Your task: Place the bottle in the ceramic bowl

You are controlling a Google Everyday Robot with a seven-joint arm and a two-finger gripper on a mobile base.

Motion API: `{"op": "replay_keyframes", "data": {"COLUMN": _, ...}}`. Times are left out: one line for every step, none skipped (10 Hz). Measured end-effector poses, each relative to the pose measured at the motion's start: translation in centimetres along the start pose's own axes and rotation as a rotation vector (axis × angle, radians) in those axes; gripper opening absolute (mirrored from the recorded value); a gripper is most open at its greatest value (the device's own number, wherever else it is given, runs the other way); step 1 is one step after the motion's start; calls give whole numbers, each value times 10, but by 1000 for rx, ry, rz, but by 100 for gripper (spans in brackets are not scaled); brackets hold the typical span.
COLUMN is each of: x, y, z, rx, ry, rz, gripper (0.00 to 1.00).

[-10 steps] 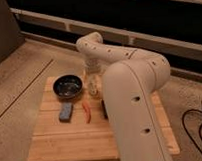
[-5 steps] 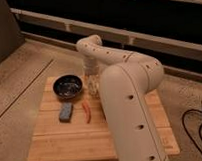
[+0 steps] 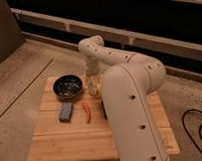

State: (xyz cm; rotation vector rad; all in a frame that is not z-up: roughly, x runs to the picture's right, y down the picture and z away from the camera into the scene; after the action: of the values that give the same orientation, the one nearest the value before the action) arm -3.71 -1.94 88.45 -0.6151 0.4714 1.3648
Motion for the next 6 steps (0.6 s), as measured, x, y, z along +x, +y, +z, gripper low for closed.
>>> {"op": "replay_keyframes", "data": {"x": 0, "y": -2, "z": -7, "rx": 13, "ry": -14, "rz": 1, "gripper": 0}}
{"op": "replay_keyframes", "data": {"x": -2, "y": -2, "z": -22, "rx": 32, "ry": -46, "rz": -2, "gripper": 0}}
{"op": "replay_keyframes", "data": {"x": -2, "y": -1, "z": -35, "rx": 52, "ry": -72, "rz": -10, "gripper": 0}}
{"op": "replay_keyframes", "data": {"x": -3, "y": 1, "z": -49, "rx": 68, "ry": -99, "rz": -20, "gripper": 0}}
{"op": "replay_keyframes", "data": {"x": -4, "y": 6, "z": -63, "rx": 84, "ry": -126, "rz": -35, "gripper": 0}}
{"op": "replay_keyframes", "data": {"x": -7, "y": 13, "z": -81, "rx": 100, "ry": -157, "rz": -57, "gripper": 0}}
